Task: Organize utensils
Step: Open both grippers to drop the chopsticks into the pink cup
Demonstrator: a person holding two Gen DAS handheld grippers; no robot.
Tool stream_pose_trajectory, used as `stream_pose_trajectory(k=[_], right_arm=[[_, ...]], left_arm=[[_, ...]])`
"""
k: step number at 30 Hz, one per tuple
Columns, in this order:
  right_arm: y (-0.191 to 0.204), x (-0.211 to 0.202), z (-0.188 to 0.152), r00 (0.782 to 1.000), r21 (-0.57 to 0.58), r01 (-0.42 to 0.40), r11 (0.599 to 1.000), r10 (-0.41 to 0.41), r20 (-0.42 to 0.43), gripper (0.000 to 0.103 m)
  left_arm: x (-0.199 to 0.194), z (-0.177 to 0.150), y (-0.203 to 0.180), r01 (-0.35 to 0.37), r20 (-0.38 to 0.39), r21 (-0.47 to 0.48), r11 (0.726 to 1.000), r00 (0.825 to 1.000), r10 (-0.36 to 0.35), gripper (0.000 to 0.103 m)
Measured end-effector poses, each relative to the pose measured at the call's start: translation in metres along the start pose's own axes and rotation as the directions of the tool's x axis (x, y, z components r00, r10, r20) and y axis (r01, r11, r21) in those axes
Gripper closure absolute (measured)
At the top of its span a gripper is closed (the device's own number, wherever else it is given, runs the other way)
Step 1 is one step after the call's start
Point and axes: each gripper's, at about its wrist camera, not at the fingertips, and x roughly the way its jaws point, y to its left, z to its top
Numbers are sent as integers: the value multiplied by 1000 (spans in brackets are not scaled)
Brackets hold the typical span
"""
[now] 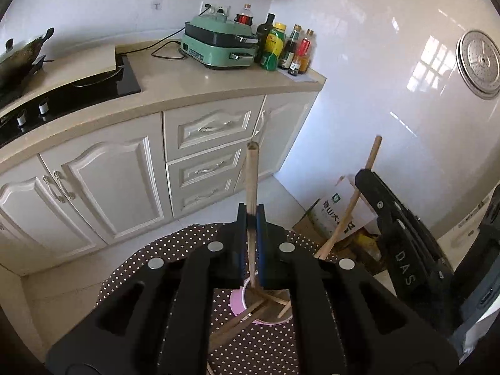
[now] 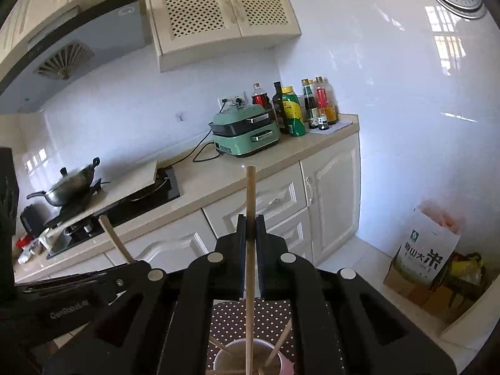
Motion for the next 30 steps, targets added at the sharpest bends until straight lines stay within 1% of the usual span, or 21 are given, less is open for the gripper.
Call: stream_pose_trajectory(k=[2,4,6,11,16,22,25,27,28,29,30], right_arm=[[6,-1,-2,1000,-62,7,998,-7,-1,98],[7,-3,-5,1000,-86,7,996,-7,-11,98],[6,-5,-10,1000,-101,10,995,-13,-25,98],[-2,-6,-16,997,-98,13,995,-19,-69,98],[-1,-8,-16,996,-107,14,994,-24,-91,98],[-4,-12,-24,990,-89,28,996,-40,-137,98],[-3,-14,-29,987,-83,34,996,-46,-157,98],[-1,-15,-34,983,-84,36,996,-50,-175,97],[0,-16,-36,981,-80,38,996,-53,-184,97],[0,-16,-39,978,-70,43,997,-56,-199,97],[0,-16,-40,976,-66,50,997,-62,-210,97]], left_arm=[[4,-2,1,2,-18,-7,1000,1000,-3,97],[11,-5,3,16,-51,-19,1000,999,-17,97],[16,-8,2,10,-77,-6,1000,997,-11,97],[22,-10,6,32,-114,-36,999,993,-36,97],[21,-9,6,37,-116,-42,998,992,-41,97],[20,-12,5,44,-140,-47,998,989,-51,96],[21,-15,4,53,-165,-42,998,985,-59,94],[18,-17,5,51,-166,-40,998,984,-56,88],[17,-17,5,49,-167,-42,998,984,-55,80],[14,-18,6,49,-165,-45,998,985,-56,63],[11,-18,7,45,-155,-45,998,987,-52,52]])
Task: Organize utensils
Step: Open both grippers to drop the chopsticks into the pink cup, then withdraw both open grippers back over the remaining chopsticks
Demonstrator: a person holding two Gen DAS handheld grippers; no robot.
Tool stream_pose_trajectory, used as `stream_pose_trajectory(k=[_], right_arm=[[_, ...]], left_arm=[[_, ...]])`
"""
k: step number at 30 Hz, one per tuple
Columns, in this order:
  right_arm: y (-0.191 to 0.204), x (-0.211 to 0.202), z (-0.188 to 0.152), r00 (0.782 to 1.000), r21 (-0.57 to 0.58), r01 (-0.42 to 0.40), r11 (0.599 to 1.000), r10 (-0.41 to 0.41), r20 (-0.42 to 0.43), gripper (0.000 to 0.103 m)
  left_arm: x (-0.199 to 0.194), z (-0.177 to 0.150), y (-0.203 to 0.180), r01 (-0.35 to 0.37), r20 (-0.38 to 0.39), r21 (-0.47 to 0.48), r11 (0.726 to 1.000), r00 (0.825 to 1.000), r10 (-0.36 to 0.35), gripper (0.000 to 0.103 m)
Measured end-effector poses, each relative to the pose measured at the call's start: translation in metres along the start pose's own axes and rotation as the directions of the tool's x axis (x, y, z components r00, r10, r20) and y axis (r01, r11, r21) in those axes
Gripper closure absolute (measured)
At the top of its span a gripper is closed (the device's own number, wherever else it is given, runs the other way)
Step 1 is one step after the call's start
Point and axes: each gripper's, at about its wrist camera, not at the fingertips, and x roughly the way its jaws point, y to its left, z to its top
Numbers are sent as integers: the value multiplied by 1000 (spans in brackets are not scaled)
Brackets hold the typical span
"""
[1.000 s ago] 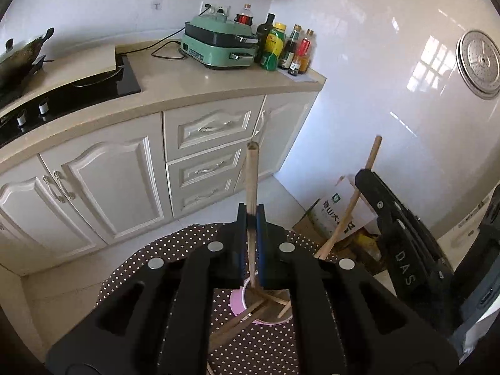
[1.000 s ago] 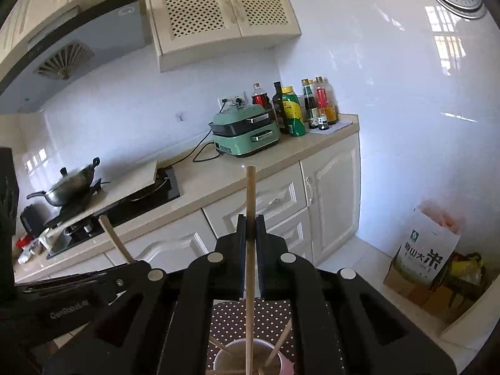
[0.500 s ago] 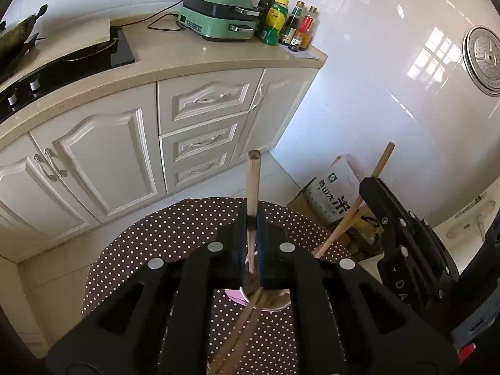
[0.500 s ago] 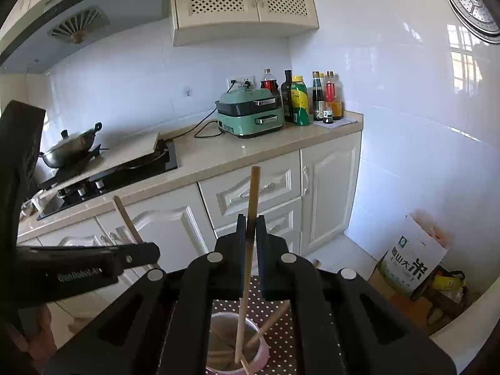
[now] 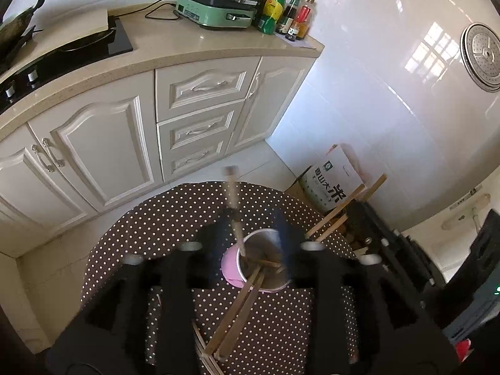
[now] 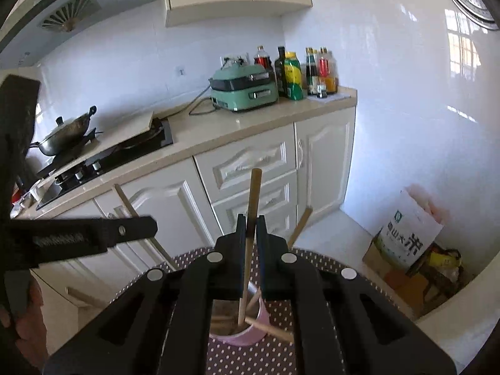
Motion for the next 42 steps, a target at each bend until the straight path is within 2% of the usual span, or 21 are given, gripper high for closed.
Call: stream_pose_trajectory(k=[1,5,14,18,21,24,27,30,35,39,42], right_arm=[[0,0,-1,1000,5,4,1000,-4,-7,97],[1,-3,-5,1000,20,10,1000,-9,-27,97],[3,-13,-7,998,69,8,998,-4,-58,96],[3,-24,-7,998,108,3,994,5,-69,74],[5,-35,-7,998,115,-6,993,13,-58,72],[8,-46,-8,998,131,-3,991,11,-65,69],[13,-61,-11,999,130,11,991,-6,-43,68],[19,-78,-15,999,141,10,990,-5,-36,67],[31,-108,-21,1000,123,29,992,-30,4,64],[39,-132,-26,999,121,33,992,-38,36,62],[47,-148,-30,998,109,35,993,-41,54,61]], left_arm=[[-4,-1,0,-4,17,5,1000,1000,4,46],[-11,-3,-4,-13,17,46,999,1000,12,46],[-29,-15,-1,-24,17,60,998,1000,23,41],[-44,-23,4,-1,30,30,1000,1000,0,37],[-59,-30,6,-19,54,32,999,998,18,36],[-71,-37,8,-2,52,21,1000,999,1,35],[-85,-49,10,-25,76,35,999,997,23,35],[-98,-59,14,-10,67,31,999,998,8,35],[-124,-75,15,-20,99,39,999,995,17,34],[-146,-87,9,-64,137,101,993,989,50,33],[-162,-95,7,-60,166,123,991,985,39,30]])
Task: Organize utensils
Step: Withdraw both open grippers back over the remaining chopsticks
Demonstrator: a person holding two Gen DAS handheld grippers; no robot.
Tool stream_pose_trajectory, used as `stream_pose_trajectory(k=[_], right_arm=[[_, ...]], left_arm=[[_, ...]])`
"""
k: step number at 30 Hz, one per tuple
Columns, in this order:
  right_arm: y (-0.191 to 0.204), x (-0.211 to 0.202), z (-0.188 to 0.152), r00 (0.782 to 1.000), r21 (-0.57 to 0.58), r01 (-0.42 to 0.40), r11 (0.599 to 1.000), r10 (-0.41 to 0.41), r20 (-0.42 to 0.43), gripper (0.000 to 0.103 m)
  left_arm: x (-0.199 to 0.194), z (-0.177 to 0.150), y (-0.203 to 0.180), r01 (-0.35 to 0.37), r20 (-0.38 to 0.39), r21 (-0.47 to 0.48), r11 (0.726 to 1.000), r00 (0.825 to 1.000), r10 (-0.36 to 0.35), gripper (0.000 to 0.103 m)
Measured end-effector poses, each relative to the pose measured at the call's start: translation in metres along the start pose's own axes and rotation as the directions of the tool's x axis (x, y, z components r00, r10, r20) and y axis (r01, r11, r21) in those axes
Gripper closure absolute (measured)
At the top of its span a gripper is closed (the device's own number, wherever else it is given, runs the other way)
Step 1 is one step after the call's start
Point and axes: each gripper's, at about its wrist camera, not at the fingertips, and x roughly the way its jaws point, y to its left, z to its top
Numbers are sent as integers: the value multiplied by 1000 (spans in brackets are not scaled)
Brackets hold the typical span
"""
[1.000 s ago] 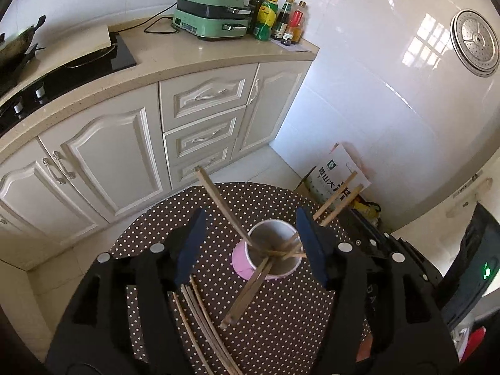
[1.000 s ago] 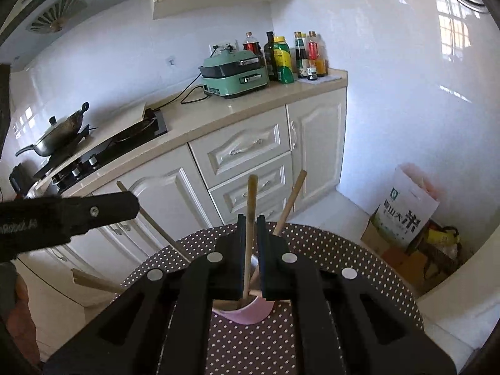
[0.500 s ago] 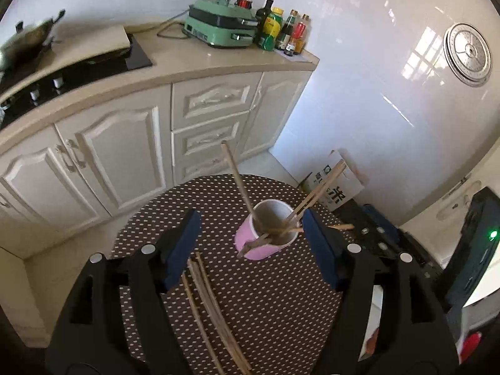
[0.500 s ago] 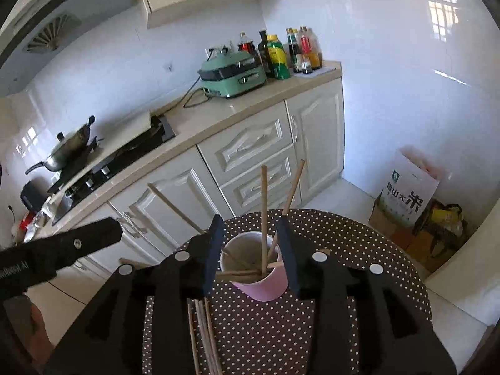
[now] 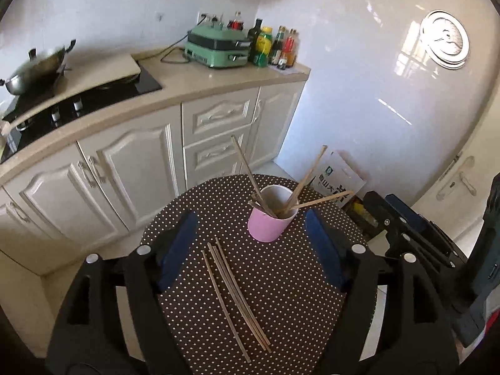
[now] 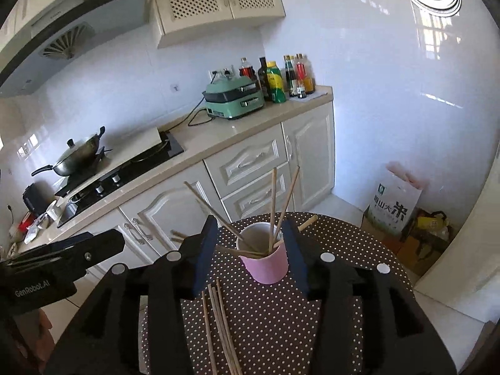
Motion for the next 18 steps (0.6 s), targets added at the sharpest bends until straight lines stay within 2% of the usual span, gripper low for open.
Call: stream_pose_trajectory(k=[6,9,14,18], right_arm=[[14,-29,-4,999,-26,7,1000,-5,45,60],[22,-39,-3,998,-38,1,999,2,66,59],[36,-56,-5,994,-73,-9,997,17,108,56],[41,-61,-9,993,-82,-7,997,17,114,56]], left_arm=[[-30,-9,-1,-2,63,32,999,998,0,30],[-42,-14,-1,-25,92,56,998,996,20,29],[-65,-23,4,-74,188,71,995,980,59,26],[-77,-27,10,-98,229,74,992,970,79,23]])
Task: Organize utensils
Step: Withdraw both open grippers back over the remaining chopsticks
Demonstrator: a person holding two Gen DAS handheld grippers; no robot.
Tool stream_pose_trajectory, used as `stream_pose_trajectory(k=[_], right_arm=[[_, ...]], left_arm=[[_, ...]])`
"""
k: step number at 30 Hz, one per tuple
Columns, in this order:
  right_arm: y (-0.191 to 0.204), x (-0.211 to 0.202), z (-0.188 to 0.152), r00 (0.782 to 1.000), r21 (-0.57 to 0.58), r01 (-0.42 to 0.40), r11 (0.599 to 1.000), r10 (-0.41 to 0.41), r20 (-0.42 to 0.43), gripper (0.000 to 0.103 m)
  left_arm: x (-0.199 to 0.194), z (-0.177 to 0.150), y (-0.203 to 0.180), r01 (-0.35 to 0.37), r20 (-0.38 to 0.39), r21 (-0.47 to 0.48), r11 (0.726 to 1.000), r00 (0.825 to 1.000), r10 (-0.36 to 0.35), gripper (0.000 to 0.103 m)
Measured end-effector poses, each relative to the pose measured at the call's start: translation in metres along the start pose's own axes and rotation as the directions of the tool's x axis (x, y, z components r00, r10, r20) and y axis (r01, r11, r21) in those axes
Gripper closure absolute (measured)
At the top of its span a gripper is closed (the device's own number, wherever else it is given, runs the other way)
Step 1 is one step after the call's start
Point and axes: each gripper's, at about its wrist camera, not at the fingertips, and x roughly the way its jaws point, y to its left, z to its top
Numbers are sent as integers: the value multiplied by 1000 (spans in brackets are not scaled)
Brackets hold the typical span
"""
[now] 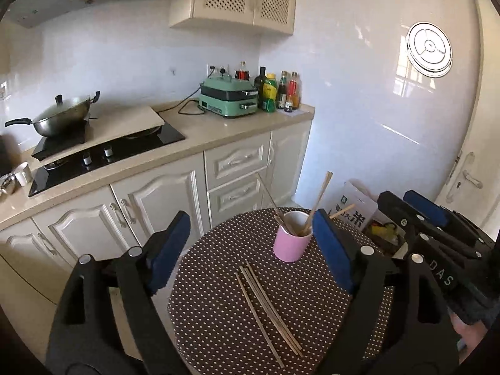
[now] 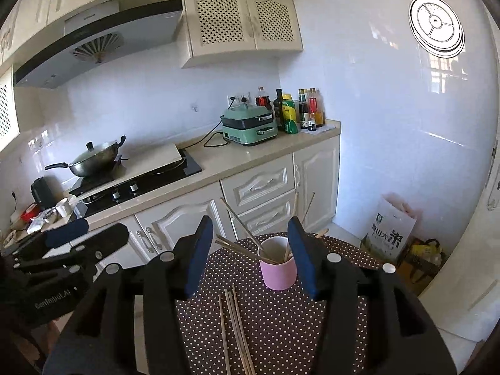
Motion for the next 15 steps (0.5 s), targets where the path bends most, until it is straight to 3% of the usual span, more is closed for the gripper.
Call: stream_pose_trajectory(k=[6,15], right_arm=[[10,2,-16,1000,-29,-11,1000,10,-19,55],[22,17,-34,997,-71,-28,997,22,-80,55]], left_arm=[[-9,-11,15,-28,54,-40,999,998,31,20],[12,-40,27,-28,-4,-71,997,1000,28,20]])
